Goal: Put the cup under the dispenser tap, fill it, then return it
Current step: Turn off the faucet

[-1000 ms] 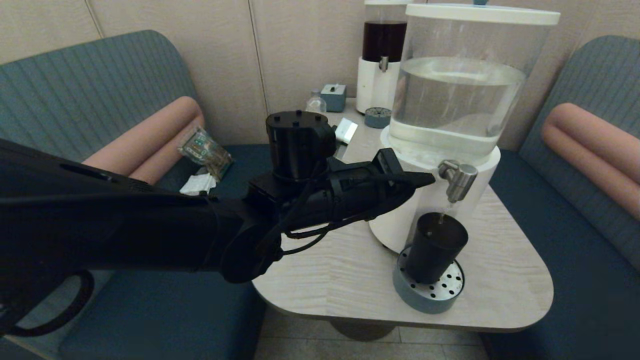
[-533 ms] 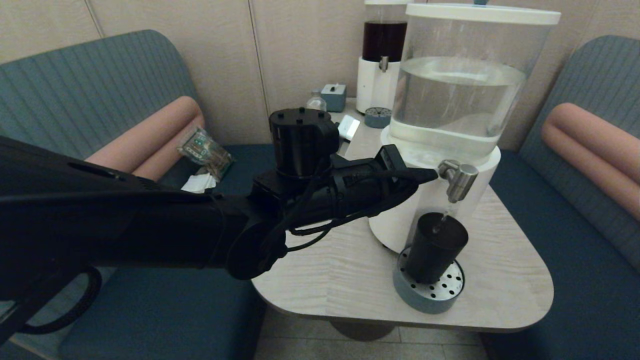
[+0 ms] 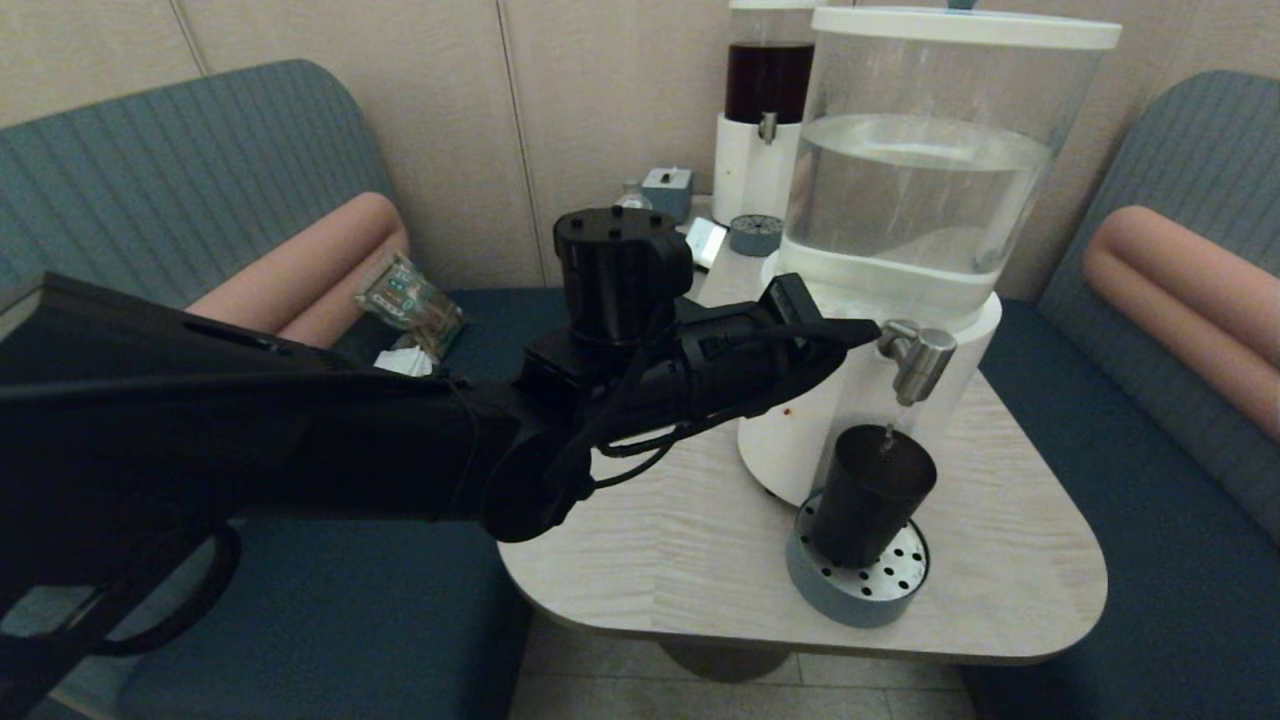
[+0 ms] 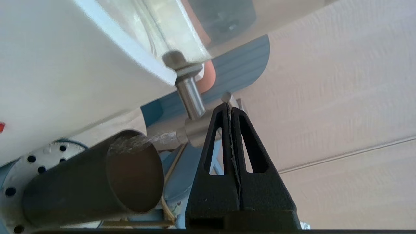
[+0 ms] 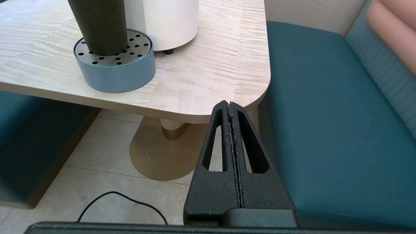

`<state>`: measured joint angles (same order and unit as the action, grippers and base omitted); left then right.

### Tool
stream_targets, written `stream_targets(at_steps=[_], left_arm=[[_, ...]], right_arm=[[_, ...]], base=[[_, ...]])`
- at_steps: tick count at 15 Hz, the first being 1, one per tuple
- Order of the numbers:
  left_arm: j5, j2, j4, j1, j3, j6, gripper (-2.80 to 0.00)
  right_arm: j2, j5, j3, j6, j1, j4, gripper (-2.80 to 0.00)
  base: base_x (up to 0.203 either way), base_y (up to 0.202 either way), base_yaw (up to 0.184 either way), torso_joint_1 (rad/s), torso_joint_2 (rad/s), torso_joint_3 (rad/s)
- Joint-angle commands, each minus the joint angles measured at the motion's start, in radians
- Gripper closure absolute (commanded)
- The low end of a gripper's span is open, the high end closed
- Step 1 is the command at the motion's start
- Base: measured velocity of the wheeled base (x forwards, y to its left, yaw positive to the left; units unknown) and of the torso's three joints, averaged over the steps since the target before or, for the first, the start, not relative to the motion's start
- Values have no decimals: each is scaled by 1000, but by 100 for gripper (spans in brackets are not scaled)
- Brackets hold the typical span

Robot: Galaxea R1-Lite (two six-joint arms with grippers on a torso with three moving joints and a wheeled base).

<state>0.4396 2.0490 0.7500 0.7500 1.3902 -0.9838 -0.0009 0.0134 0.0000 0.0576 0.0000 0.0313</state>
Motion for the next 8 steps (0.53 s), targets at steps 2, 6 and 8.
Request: stream_targets(at_steps=[2, 6, 8], left_arm=[[2, 13, 5, 0, 10, -6, 0], [4, 14, 5, 6, 18, -6, 0], [4, 14, 5, 12, 18, -6, 0]], right_arm=[[1, 0, 15, 1, 0, 1, 0], [1, 0, 14, 1, 0, 1, 0], [1, 0, 14, 1, 0, 1, 0]], base=[[0, 0, 0, 0, 0, 0], [0, 0, 0, 0, 0, 0], [0, 0, 0, 0, 0, 0]])
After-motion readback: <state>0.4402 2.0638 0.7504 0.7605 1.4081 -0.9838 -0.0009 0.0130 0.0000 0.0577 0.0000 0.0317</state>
